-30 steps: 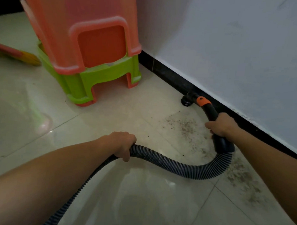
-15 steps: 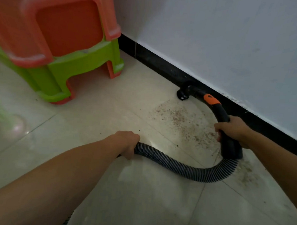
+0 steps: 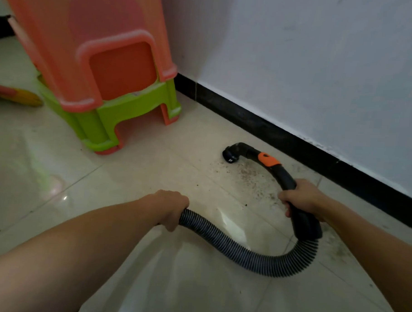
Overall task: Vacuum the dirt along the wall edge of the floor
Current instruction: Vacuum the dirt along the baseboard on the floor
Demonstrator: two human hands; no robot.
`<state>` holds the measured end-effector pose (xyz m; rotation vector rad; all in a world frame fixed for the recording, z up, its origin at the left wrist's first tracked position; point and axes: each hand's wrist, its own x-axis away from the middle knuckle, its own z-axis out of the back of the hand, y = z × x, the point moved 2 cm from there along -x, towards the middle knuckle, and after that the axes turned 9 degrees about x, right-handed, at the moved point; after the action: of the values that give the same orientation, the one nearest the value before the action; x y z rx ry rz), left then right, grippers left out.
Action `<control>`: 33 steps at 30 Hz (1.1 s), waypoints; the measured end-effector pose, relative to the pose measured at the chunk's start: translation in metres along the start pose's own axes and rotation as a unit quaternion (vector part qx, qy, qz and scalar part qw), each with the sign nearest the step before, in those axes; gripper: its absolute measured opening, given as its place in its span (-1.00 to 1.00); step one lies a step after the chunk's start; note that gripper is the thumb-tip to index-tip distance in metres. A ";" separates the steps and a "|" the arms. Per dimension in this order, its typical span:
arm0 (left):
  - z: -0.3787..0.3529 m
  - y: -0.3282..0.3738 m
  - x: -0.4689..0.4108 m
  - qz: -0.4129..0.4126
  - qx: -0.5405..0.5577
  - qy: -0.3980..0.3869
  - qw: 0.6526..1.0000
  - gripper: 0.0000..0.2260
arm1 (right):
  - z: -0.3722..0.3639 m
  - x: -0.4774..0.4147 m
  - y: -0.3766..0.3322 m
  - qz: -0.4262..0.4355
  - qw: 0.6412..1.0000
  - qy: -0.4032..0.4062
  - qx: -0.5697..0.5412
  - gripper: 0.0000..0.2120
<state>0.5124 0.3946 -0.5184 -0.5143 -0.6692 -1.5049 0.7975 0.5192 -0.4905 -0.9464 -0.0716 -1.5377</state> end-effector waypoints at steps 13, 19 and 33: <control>-0.007 -0.035 0.055 0.081 0.020 -0.022 0.996 -0.63 | -0.036 0.000 -0.030 0.004 1.000 0.010 -0.017 -0.63; -0.012 -0.051 0.056 0.092 0.012 -0.037 0.995 -0.67 | -0.064 0.007 -0.053 0.060 0.996 -0.049 0.035 -0.70; 0.005 -0.023 -0.008 0.047 0.087 0.023 0.995 -0.66 | -0.020 -0.069 -0.077 0.032 0.938 0.204 0.277 -0.62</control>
<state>0.4893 0.4034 -0.5226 -0.3722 -0.7237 -1.3524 0.7151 0.5811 -0.5079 -0.1751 -0.1641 -1.5080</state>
